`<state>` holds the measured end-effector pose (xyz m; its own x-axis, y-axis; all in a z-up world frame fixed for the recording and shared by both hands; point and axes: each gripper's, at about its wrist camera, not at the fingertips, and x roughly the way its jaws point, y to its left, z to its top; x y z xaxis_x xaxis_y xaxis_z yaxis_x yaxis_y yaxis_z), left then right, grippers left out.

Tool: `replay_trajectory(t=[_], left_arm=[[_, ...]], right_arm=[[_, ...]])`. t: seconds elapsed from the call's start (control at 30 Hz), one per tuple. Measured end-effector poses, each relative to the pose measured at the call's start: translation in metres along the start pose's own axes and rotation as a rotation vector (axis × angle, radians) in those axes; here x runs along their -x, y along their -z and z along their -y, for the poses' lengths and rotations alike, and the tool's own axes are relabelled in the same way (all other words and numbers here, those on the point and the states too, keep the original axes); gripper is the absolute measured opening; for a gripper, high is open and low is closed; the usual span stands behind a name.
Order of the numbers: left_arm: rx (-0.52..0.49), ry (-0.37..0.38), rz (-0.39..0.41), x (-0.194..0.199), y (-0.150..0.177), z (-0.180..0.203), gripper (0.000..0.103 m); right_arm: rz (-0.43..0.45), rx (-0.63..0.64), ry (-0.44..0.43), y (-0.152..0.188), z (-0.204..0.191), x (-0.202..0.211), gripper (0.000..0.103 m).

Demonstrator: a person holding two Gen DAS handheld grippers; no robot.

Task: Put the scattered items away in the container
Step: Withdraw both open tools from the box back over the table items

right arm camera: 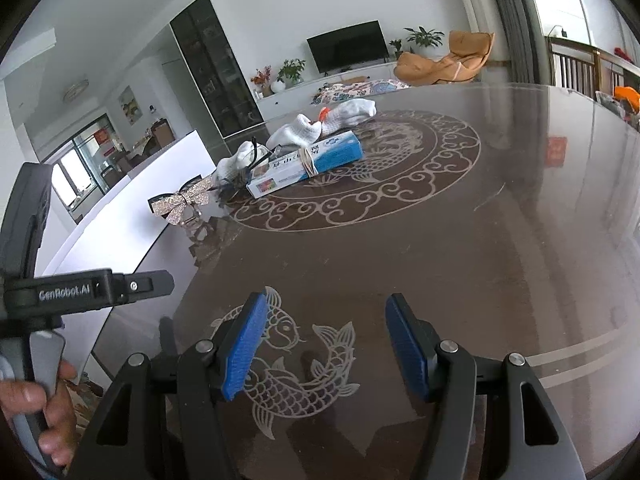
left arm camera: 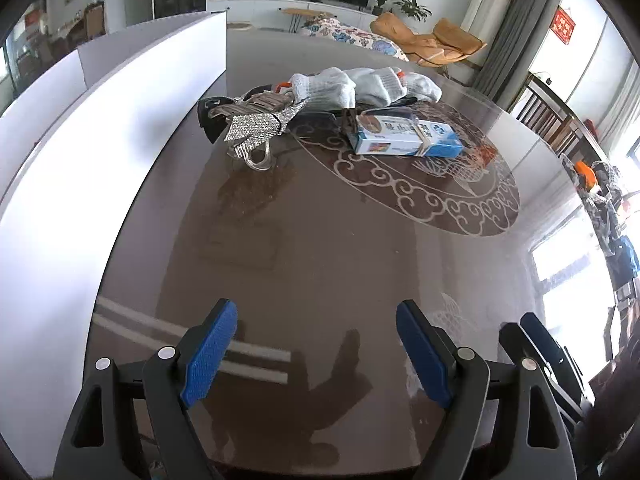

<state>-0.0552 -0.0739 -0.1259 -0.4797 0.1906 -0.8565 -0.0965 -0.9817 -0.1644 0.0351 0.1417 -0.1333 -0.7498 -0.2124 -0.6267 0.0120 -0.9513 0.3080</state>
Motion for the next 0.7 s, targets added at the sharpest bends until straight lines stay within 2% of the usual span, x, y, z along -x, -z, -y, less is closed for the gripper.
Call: replay_trajectory(t=[0.3, 0.7], left_arm=[[-0.089, -0.077, 0.002, -0.006, 0.013, 0.023, 0.081], [-0.128, -0.152, 0.047, 0.003, 0.010, 0.024, 0.081]], right_arm=[[0.001, -0.077, -0.009, 0.001, 0.015, -0.001, 0.063], [0.001, -0.060, 0.011, 0.001, 0.011, -0.002, 0.063]])
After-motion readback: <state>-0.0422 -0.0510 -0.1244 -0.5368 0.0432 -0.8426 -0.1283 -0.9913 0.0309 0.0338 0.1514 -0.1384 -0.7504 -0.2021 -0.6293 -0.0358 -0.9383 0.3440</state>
